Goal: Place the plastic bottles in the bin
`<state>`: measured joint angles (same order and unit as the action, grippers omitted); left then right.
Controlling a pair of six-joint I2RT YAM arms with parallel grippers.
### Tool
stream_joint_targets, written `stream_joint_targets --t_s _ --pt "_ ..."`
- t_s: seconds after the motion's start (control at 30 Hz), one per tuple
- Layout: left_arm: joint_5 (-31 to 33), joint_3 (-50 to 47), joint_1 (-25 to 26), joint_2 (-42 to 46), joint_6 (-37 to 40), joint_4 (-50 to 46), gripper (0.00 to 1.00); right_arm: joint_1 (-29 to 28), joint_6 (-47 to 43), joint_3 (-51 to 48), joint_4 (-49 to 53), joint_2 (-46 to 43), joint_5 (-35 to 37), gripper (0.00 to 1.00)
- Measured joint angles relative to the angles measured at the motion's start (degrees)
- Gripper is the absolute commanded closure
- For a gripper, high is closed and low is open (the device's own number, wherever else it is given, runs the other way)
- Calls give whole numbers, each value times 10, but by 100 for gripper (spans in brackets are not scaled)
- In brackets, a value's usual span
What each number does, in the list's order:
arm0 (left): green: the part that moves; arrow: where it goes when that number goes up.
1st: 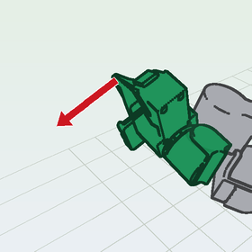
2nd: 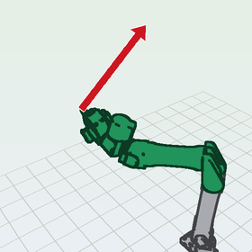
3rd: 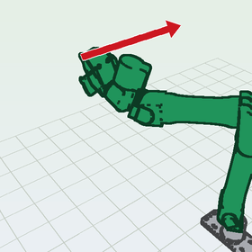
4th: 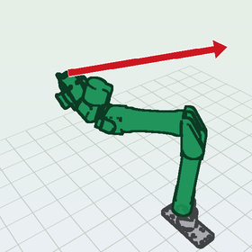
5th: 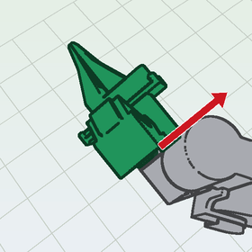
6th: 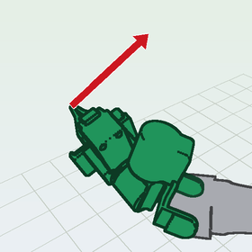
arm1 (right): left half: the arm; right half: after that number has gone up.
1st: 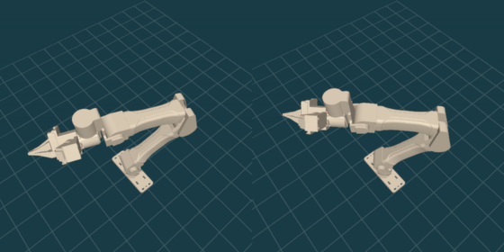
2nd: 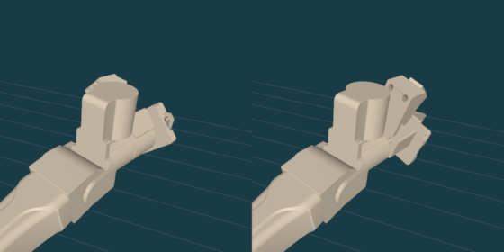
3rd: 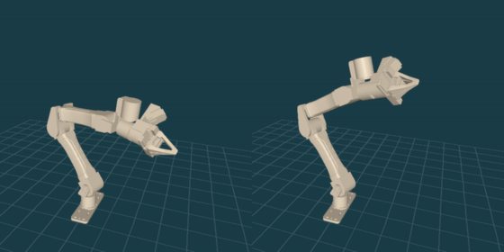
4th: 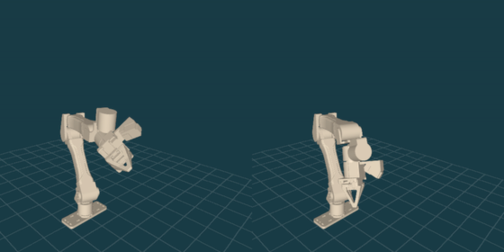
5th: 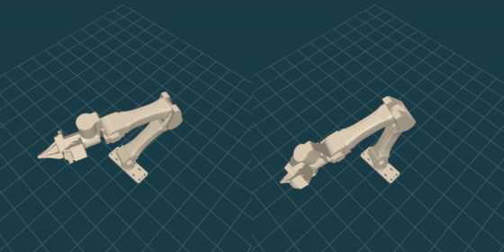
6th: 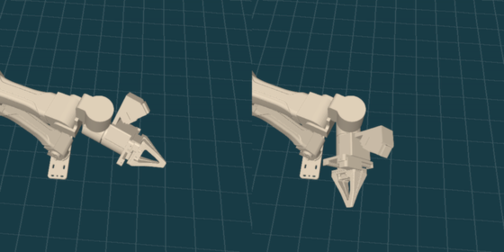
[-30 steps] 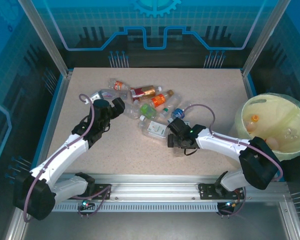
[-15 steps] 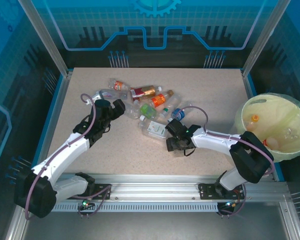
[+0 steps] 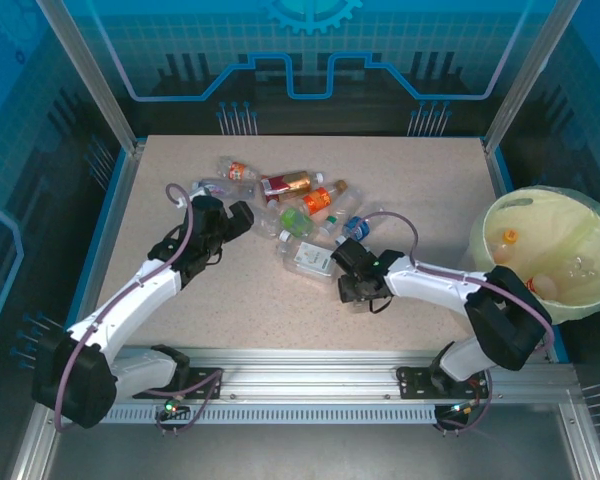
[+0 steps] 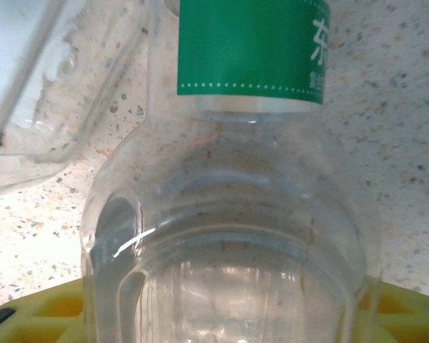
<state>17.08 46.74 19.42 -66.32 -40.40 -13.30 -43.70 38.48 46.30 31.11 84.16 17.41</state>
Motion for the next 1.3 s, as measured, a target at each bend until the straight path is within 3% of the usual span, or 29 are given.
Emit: stream_joint_targets --t_s 0.47,1.0,1.17,1.3 --pt "-35 0 -4 0 2 7 1 -2 -32 70 61 -162 94 58" --pt "-41 0 -5 0 2 12 1 18 -207 278 131 -268 219 60" --pt "-42 0 -5 -3 2 12 1 58 -262 306 135 -305 257 60" --pt "-46 0 -5 -4 2 12 1 151 -283 310 145 -329 251 61"
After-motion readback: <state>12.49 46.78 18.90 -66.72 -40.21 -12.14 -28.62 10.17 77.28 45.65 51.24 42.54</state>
